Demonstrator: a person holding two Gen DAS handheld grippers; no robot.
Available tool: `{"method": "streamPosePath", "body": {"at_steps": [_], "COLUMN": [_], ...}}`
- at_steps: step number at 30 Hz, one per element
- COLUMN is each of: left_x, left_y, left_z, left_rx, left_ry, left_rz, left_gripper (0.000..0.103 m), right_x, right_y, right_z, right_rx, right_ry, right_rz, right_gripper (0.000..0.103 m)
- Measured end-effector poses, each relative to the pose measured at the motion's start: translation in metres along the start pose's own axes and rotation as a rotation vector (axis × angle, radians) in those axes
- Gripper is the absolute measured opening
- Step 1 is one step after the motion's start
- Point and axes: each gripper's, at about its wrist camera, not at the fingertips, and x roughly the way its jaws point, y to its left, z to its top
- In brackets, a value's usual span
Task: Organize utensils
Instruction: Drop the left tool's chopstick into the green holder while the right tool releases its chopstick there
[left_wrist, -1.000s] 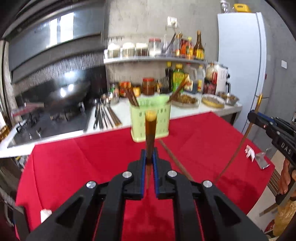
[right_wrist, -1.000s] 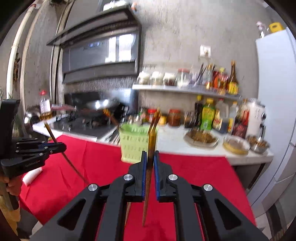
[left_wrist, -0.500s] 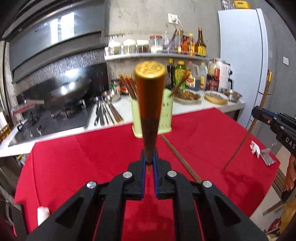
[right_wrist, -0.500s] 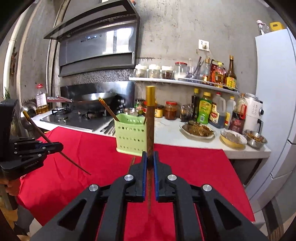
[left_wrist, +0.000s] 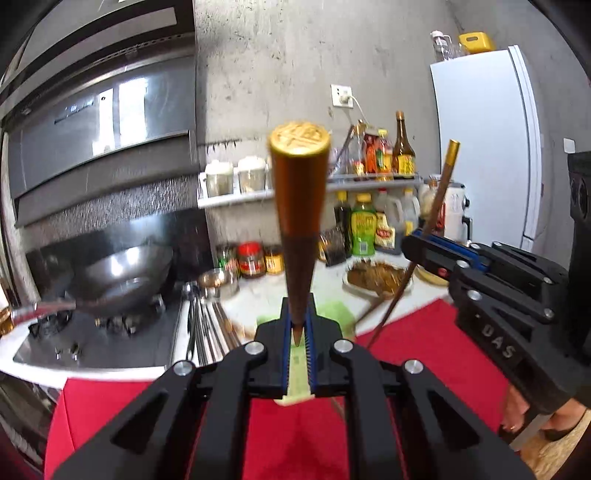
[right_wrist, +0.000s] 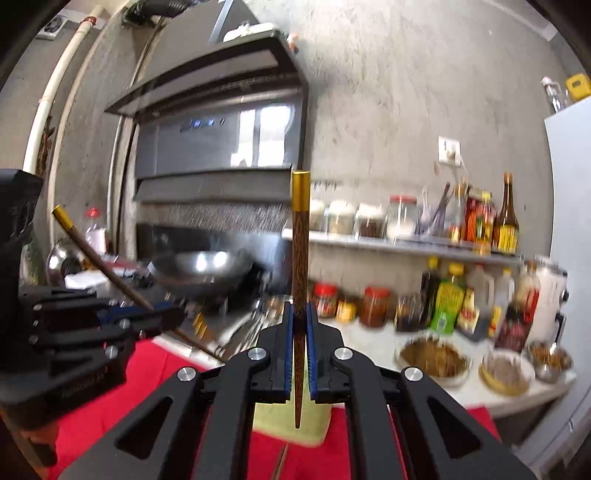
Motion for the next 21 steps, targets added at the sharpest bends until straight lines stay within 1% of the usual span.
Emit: {"method": "streamPosePath", "body": {"at_steps": [2,6,8,11,14,16,17,18,19,20,21], "left_x": [0.018,0.056,0.078,0.101,0.112,0.114,0.113,0.112,0.110,0.106,0.101], "left_y": [0.004,0.007,0.007,0.008,0.007,0.007,0.008,0.008,0.009,0.010,0.010], "left_z": [0.014,0.022,0.018,0.008,-0.001,-0.004,-0.005,-0.004,-0.002,0.000,0.002], "left_rx": [0.003,0.015,0.018,0.016,0.017,0.019,0.019,0.015,0.008,0.000,-0.004], "left_ry": [0.008,0.053,0.095,0.151,0.185,0.190,0.189,0.185,0.179,0.171,0.158], "left_rz": [-0.006,-0.006,-0.012,-0.025,-0.037,-0.036,-0.030,-0.025,-0.029,-0.033,-0.032], "left_gripper": [0.007,0.007,0.007,0.007,0.007,0.007,0.007,0.010,0.016,0.021,0.027], "right_x": [0.020,0.055,0.072,0.086,0.089,0.089,0.089,0.087,0.085,0.080,0.073], "right_y": [-0.009,-0.024,-0.029,-0.031,-0.031,-0.033,-0.034,-0.035,-0.035,-0.035,-0.036], "right_z": [0.010,0.011,0.003,-0.007,-0.014,-0.015,-0.015,-0.015,-0.014,-0.013,-0.010], "right_rx": [0.007,0.026,0.034,0.035,0.033,0.038,0.039,0.043,0.042,0.040,0.041], "right_ry": [-0.019,0.022,0.063,0.114,0.124,0.127,0.128,0.128,0.126,0.124,0.115], "right_rz": [-0.008,-0.012,-0.011,-0.005,-0.015,-0.025,-0.030,-0.030,-0.034,-0.042,-0.047], "right_gripper": [0.007,0.007,0.007,0.007,0.010,0.018,0.026,0.035,0.039,0.041,0.041]}}
